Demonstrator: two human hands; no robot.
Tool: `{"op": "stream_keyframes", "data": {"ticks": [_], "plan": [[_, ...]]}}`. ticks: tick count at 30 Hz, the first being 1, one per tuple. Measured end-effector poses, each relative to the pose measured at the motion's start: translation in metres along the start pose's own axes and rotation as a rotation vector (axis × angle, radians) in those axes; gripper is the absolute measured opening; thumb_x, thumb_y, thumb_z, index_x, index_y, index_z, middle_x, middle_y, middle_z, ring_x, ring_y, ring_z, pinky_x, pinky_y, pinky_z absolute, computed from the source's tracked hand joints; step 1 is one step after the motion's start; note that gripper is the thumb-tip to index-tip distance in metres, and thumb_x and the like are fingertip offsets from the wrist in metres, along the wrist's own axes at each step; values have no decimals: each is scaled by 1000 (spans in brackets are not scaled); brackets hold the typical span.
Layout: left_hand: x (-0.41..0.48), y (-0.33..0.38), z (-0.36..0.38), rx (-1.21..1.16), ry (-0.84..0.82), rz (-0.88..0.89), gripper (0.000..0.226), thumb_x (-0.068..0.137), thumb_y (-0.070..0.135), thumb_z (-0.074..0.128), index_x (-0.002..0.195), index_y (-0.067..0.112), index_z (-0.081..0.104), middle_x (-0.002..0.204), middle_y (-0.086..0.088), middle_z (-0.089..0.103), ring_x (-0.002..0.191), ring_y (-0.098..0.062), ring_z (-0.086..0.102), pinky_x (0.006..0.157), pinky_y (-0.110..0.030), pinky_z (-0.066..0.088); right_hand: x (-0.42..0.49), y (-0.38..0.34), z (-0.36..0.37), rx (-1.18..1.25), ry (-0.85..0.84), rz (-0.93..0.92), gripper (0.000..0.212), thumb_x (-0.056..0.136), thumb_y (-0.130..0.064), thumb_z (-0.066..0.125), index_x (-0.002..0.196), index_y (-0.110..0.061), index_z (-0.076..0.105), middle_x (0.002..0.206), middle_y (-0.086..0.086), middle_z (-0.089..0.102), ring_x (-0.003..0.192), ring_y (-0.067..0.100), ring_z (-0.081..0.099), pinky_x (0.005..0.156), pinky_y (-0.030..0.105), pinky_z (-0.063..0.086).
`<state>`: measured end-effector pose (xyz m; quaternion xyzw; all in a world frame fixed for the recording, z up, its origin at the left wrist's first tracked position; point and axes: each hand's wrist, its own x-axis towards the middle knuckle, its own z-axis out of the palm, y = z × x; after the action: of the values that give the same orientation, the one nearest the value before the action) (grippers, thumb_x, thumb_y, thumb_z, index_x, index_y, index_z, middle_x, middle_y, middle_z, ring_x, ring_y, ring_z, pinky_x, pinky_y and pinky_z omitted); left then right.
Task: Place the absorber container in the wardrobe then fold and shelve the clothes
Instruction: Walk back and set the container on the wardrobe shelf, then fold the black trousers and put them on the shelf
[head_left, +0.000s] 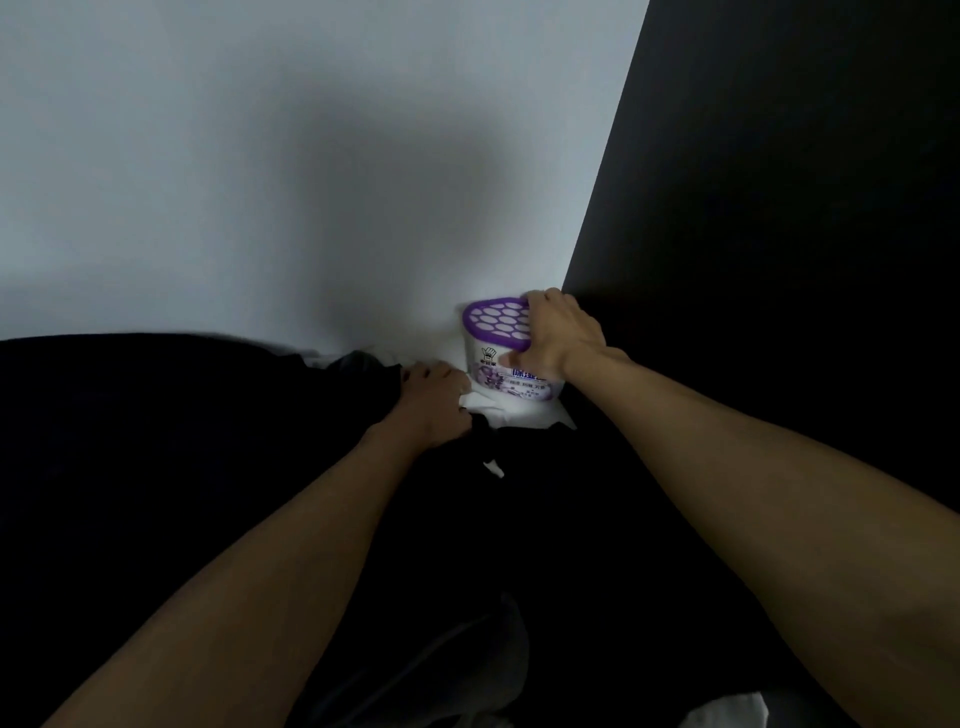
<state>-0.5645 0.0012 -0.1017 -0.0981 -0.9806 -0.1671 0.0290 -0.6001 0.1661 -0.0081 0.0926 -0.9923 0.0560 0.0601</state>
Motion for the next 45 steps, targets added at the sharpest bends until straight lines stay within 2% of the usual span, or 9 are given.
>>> {"op": "stream_keyframes", "data": {"ticks": [4, 10, 17, 22, 27, 32, 36, 40, 45], "plan": [[0, -2, -1, -154, 29, 101, 51, 87, 16, 61, 136, 15, 51, 154, -4, 39, 144, -26, 31, 117, -41, 21, 3, 0, 2, -16, -38, -3, 91, 66, -50, 86, 138, -14, 44, 133, 8, 53, 125, 28, 48, 94, 41, 48], [-1, -2, -1, -237, 77, 101, 42, 82, 8, 61, 123, 14, 59, 147, -2, 49, 136, -25, 39, 110, -30, 26, 4, -2, 2, -86, -50, 19, 83, 70, -55, 82, 133, -13, 49, 128, 7, 59, 117, 28, 58, 88, 37, 49], [2, 1, -1, -241, 56, 42, 41, 81, 15, 62, 121, 23, 59, 140, 1, 53, 132, -26, 39, 79, -23, 14, -1, -2, -2, -91, -99, 20, 82, 72, -57, 79, 134, -16, 45, 132, 5, 57, 120, 27, 56, 95, 41, 50], [-11, 8, -18, -128, -35, 72, 42, 85, 13, 58, 126, 18, 61, 140, -3, 44, 133, -32, 35, 108, -36, 21, -40, -13, -17, 4, -1, 37, 74, 84, -43, 73, 141, -16, 36, 140, 7, 44, 128, 28, 46, 99, 47, 48], [-64, 24, -62, -221, 60, 110, 30, 82, 5, 53, 107, 15, 65, 123, -5, 61, 111, -27, 58, 93, -41, 50, -97, -24, -63, -76, 117, -109, 55, 93, -32, 59, 141, -14, 40, 142, 6, 46, 126, 28, 50, 93, 42, 48], [-141, 28, -122, -96, 217, 100, 34, 88, 7, 51, 116, 17, 68, 134, -5, 62, 125, -28, 55, 104, -40, 44, -145, -62, -103, 43, 287, -231, 40, 99, -30, 46, 137, -18, 51, 139, 2, 57, 118, 25, 59, 92, 38, 45], [-225, 8, -162, 11, 335, -12, 38, 91, 12, 51, 126, 17, 63, 135, -4, 61, 125, -26, 54, 107, -40, 40, -179, -108, -103, 340, 354, -326, 31, 94, -30, 50, 123, -24, 61, 123, -6, 65, 108, 18, 62, 83, 30, 40], [-325, -19, -189, 200, 415, -242, 45, 92, 22, 52, 137, 17, 53, 139, -6, 57, 128, -27, 50, 113, -45, 31, -222, -156, -72, 684, 138, -460, 28, 94, -27, 57, 121, -23, 62, 120, -6, 66, 107, 16, 63, 88, 27, 44], [-440, -43, -212, 562, 201, -603, 38, 87, 25, 51, 123, 18, 58, 124, -8, 63, 120, -30, 53, 106, -45, 33, -280, -191, -17, 629, -241, -654, 55, 95, -29, 60, 146, -17, 44, 149, 4, 47, 135, 21, 46, 99, 22, 31]]}}
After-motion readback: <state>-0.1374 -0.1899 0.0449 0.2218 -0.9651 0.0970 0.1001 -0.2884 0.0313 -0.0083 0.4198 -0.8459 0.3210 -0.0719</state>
